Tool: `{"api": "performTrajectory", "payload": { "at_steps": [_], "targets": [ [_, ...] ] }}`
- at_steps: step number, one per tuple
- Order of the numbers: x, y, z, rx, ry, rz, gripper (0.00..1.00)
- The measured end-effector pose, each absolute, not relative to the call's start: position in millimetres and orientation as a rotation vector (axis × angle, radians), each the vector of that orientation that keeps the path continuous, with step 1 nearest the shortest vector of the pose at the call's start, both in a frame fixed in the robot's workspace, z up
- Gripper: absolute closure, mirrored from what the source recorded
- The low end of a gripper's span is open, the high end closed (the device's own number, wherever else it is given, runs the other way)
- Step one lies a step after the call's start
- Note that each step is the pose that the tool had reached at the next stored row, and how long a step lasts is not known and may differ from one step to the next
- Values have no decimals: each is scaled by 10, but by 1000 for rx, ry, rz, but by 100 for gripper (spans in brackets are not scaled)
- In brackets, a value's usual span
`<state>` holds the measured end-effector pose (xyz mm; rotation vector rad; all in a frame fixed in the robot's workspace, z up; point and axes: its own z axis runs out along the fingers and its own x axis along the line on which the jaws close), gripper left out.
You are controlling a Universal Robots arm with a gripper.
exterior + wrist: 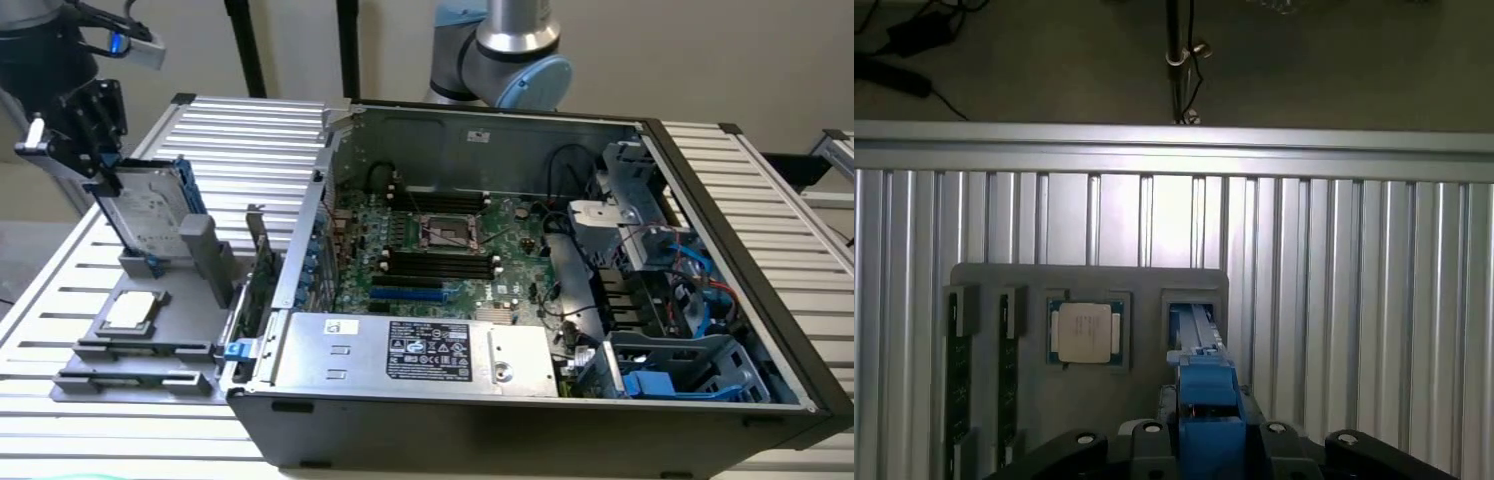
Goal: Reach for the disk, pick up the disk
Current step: 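Pick up the disk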
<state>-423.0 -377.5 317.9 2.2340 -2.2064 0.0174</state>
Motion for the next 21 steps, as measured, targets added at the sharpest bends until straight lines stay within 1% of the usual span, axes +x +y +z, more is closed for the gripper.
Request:
{"api": "performTrajectory", "payload": {
  "at_steps": [15,21],
  "targets": [
    [-4201,-3778,3863,2234,-2206,17,67],
    [-4097,-3789,4136,2240,-2203,15,67]
  ]
}}
